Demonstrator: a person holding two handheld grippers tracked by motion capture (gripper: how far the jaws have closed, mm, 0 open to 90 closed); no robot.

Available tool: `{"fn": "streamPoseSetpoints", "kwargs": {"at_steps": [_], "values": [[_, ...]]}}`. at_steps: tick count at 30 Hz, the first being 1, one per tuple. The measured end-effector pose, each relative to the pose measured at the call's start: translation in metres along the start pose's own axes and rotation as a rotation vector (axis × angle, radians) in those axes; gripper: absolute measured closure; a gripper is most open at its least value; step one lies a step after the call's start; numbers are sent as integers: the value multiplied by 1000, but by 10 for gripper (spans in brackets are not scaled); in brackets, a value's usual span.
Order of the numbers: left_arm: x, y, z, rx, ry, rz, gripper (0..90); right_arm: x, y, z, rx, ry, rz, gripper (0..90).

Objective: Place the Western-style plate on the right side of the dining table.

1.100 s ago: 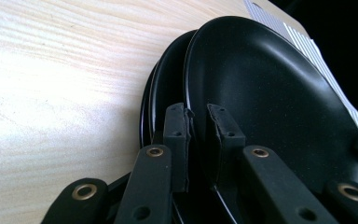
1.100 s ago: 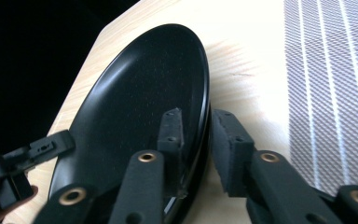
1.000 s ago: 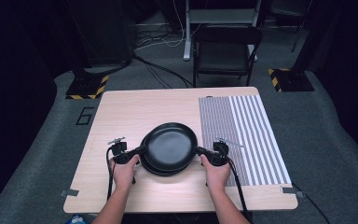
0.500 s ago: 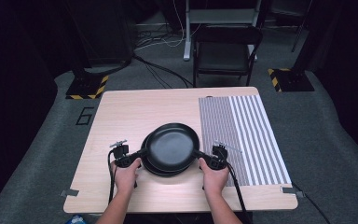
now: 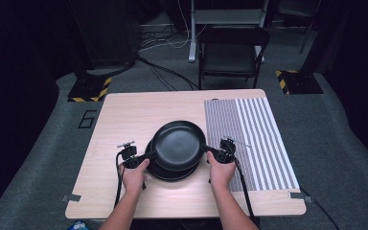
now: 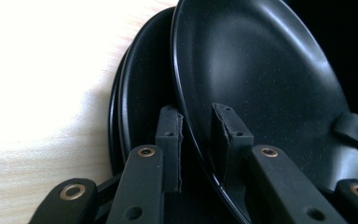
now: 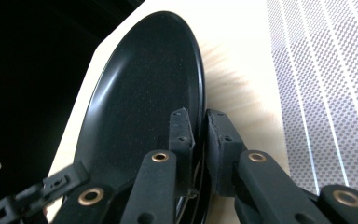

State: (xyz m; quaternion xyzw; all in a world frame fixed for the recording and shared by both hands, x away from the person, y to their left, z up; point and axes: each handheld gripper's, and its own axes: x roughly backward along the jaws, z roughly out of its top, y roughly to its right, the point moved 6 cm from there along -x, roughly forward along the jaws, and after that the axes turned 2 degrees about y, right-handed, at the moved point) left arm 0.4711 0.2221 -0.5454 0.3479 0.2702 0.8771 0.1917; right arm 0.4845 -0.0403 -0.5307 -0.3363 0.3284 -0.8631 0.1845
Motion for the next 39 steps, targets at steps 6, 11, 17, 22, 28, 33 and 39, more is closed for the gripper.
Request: {"fn": "streamPoseSetpoints", "kwargs": {"at_steps": [6,11,17,22,28,33,39], "values": [[0,0,0,7,19,2,736,-5,-1,3,27,29,-18,823],[0,-1,0,24,27,-5,742,-5,-3,0,30,50,-21,775],[0,-1,0,27,26,-5,747,-1,-4,-11,37,55,-25,756],[0,-1,0,30,28,-7,748,2,-4,-20,61,64,-28,765],[-1,0,-1,40,38,-9,750,2,-3,-19,15,54,-15,777],[0,-1,-2,51,42,-20,756,2,-4,-19,-10,40,-24,785],[1,-3,-3,67,48,-52,770,2,-3,-19,-14,40,-20,793]]}}
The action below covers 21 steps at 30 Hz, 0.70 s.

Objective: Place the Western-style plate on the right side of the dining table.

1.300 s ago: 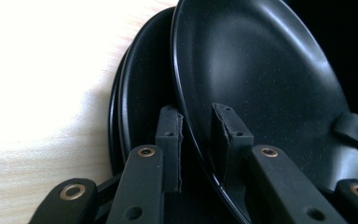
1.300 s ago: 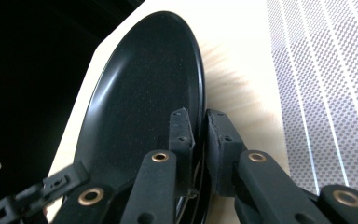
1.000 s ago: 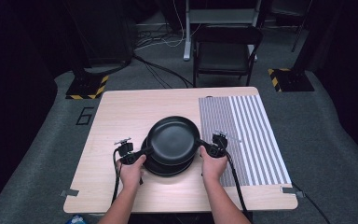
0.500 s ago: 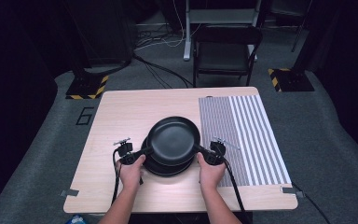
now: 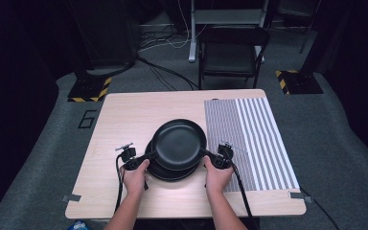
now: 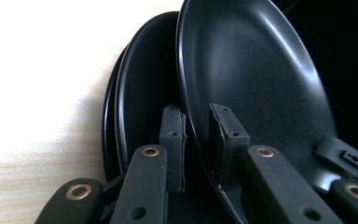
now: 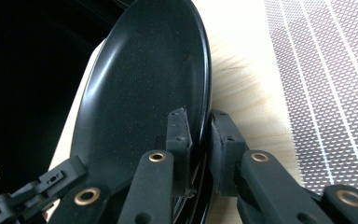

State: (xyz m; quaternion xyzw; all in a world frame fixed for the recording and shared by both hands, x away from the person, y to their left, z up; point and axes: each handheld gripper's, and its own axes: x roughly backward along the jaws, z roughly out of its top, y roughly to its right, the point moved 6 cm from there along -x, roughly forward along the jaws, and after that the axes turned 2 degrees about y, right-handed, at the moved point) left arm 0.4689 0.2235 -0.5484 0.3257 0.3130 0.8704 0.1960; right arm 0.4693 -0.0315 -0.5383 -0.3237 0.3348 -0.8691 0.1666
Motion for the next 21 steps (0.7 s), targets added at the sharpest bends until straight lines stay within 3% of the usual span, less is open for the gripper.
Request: {"fn": "streamPoseSetpoints", "kwargs": {"at_steps": [8,15,21], "values": [[1,0,1,4,4,2,772,3,-3,1,14,7,14,802],[5,-1,5,-2,15,-1,775,1,-5,0,-23,-19,38,804],[14,2,14,2,44,-16,774,2,-19,8,-7,-11,71,803]]}}
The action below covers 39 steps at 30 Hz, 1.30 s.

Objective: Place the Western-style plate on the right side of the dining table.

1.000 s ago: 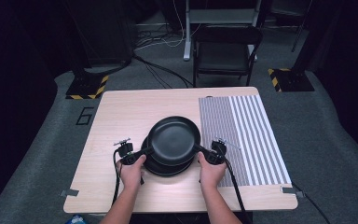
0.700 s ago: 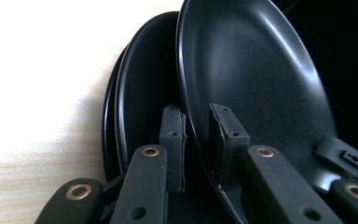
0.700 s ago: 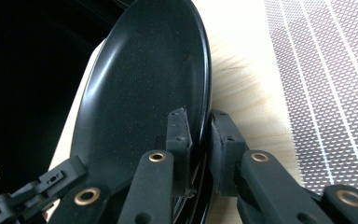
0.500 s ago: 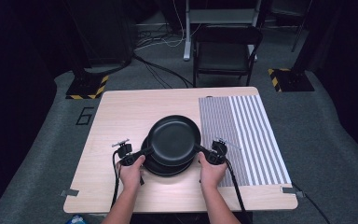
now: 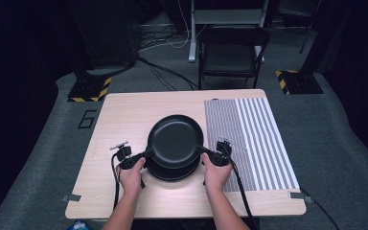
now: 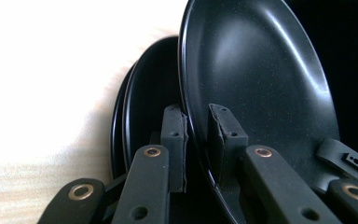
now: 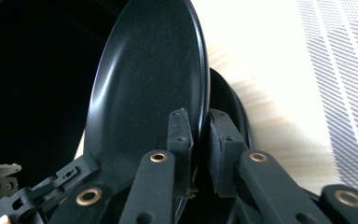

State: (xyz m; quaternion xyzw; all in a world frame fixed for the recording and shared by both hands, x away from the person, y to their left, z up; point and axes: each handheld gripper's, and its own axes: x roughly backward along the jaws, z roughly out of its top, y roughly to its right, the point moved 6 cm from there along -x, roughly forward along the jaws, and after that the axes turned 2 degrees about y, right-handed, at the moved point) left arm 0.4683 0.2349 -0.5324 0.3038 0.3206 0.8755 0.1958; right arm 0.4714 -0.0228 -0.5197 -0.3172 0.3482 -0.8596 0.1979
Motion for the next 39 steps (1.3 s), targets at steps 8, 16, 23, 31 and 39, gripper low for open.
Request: {"fn": "streamPoseSetpoints", "kwargs": {"at_steps": [8,16,23,31,39], "values": [[8,5,11,-34,25,2,774,0,-10,4,36,-9,7,801],[14,15,22,-62,45,-4,778,1,-16,9,59,-30,15,794],[17,24,28,-79,58,-10,780,6,-20,15,60,-27,31,791],[15,31,31,-80,59,-27,781,13,-23,21,80,-19,28,790],[12,42,34,-99,58,-44,782,22,-22,27,72,-6,30,790]]}}
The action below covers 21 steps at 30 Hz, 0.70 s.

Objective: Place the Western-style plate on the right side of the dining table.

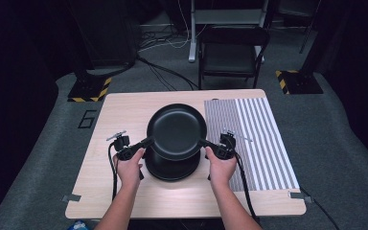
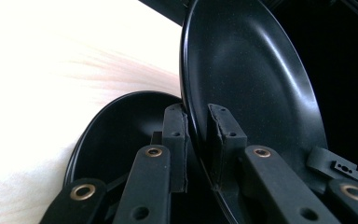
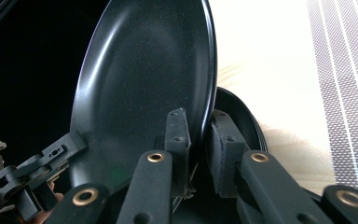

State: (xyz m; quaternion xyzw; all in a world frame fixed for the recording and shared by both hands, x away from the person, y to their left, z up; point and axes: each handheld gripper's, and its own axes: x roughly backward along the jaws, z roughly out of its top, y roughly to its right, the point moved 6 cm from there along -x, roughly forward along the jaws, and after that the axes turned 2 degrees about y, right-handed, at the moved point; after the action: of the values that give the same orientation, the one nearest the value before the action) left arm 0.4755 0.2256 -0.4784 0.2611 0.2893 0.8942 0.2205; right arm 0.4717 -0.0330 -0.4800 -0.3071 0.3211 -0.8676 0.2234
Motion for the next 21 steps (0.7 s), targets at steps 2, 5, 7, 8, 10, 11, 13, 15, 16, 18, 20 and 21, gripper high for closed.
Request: {"fn": "streamPoseSetpoints", "kwargs": {"at_steps": [2,5,7,8,10,11,13,15,16,18,20,21], "values": [[-1,2,1,0,1,-4,784,2,1,2,2,7,1,790],[-2,7,3,-9,3,-15,785,7,1,4,-5,14,3,790],[-3,11,5,-14,2,-21,786,9,1,5,-8,22,6,790],[-4,13,5,-18,3,-22,786,11,1,6,-5,25,7,790],[-4,16,6,-21,1,-27,787,14,1,8,-11,27,6,790],[-5,17,7,-21,1,-29,786,15,1,9,-8,33,7,790],[-6,20,7,-25,0,-32,786,18,1,12,-15,40,4,790],[-8,22,8,-28,-1,-37,786,20,1,13,-13,41,3,789],[-8,24,8,-27,-4,-39,786,21,1,13,-13,44,2,789],[-10,26,8,-28,-7,-46,787,24,3,16,-7,50,-2,789],[-12,28,8,-32,-10,-49,787,26,3,17,-10,48,-5,789],[-14,29,8,-30,-10,-53,786,27,4,17,-12,50,-5,789]]}}
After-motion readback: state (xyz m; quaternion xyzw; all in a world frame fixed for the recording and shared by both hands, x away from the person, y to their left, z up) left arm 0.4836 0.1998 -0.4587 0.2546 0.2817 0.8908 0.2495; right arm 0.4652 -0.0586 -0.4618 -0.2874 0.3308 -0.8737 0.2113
